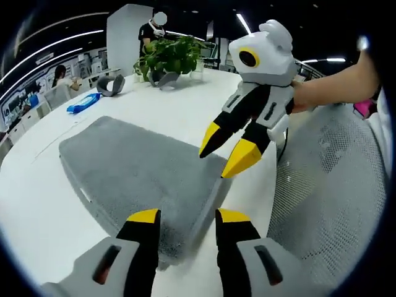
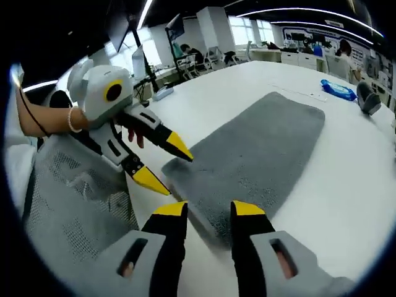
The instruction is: Fold the towel on the table until its edges align and the towel forms a compact rectangular stack.
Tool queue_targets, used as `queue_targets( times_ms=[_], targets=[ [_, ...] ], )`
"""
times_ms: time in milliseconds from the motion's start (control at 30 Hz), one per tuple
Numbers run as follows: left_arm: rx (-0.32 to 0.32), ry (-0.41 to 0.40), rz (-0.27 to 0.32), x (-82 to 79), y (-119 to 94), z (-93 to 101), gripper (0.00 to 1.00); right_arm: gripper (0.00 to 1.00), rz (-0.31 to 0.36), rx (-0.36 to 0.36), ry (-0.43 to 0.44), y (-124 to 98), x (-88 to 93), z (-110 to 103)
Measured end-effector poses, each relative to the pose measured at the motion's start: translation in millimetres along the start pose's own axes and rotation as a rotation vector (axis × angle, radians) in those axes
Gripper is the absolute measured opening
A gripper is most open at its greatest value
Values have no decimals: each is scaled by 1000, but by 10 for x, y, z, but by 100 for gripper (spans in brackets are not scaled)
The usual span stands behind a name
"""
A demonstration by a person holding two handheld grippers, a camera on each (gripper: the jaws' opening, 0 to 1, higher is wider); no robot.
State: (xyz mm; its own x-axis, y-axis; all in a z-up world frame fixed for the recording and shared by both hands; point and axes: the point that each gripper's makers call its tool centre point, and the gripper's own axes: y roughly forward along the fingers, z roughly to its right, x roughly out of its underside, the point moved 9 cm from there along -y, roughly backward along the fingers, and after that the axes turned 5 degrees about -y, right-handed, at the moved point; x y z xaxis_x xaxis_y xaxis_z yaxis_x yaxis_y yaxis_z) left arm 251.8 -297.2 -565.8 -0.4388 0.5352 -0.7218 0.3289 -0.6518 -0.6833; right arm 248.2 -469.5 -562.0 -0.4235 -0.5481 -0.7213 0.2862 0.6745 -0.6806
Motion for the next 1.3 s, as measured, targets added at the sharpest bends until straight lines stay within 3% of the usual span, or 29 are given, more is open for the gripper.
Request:
queue_targets(
  times_ms=[133, 267, 400, 600, 700, 767, 1033, 1133, 1200, 1300],
  targets=[
    [-12, -3, -55, 98, 15, -51, 35, 28, -44, 16, -33, 52, 82, 7],
    [-12, -13, -68, 138, 24, -65, 34, 27, -94, 38, -72, 65, 158, 60],
    [-37, 61, -85, 188, 58, -79, 32, 23, -125, 74, -121, 54, 193, 99],
    [-41, 108, -77, 209, 60, -81, 30, 23, -115, 74, -115, 73, 216, 91],
    [-49, 185, -79, 224, 69, -70, 30, 18, -135, 111, -212, 83, 221, 101],
    [-51, 165, -77, 222, 60, -69, 29, 17, -147, 118, -242, 105, 220, 79],
    [-101, 226, -78, 229, 51, -120, 15, 8, -175, 180, -376, 143, 215, 82],
    [-132, 234, -88, 219, 90, -125, 11, 6, -176, 187, -362, 140, 186, 73],
    [-146, 187, -102, 193, 88, -127, 9, 5, -166, 177, -264, 127, 173, 92],
    [-156, 210, -125, 164, 87, -87, 8, 4, -153, 163, -205, 77, 149, 121]
  ],
)
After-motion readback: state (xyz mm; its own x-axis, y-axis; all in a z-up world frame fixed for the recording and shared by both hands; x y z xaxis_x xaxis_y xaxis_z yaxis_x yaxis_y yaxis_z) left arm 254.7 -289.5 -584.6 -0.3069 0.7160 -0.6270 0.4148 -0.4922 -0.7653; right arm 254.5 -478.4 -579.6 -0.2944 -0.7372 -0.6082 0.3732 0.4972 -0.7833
